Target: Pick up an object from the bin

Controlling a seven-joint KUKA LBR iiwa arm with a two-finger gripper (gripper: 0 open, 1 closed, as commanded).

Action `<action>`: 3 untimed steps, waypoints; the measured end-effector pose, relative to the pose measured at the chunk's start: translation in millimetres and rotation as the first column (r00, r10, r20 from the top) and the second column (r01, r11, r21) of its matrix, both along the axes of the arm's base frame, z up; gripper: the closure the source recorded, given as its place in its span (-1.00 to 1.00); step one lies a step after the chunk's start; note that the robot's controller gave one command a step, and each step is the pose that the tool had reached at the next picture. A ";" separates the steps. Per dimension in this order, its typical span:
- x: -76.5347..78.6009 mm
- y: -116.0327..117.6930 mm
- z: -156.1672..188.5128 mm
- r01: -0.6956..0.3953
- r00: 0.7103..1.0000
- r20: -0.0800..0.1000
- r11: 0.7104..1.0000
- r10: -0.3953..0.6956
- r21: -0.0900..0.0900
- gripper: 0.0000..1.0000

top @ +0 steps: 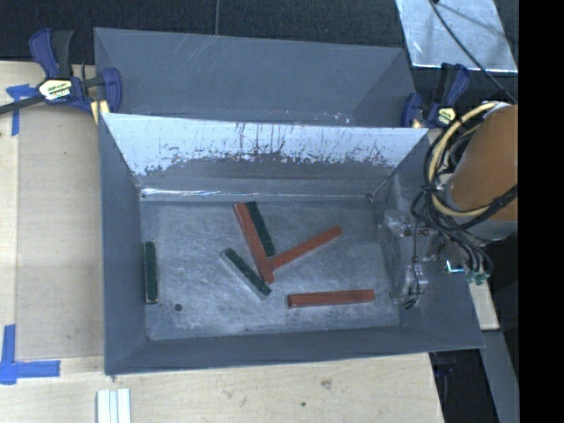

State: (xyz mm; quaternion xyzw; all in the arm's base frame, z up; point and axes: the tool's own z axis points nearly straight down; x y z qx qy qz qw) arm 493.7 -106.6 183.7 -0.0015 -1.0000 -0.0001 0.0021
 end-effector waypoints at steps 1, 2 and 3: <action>17.2 35.9 -117.2 -0.067 0.998 0.001 0.998 0.067 0.002 -1.00; 19.8 34.6 -112.6 -0.067 0.998 0.010 0.998 0.067 -0.001 1.00; 92.4 70.5 24.0 -0.037 0.999 0.018 0.999 0.037 -0.001 1.00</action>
Offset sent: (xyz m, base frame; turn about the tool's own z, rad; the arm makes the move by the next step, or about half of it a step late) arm 0.0181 0.0347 -0.1137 -0.0653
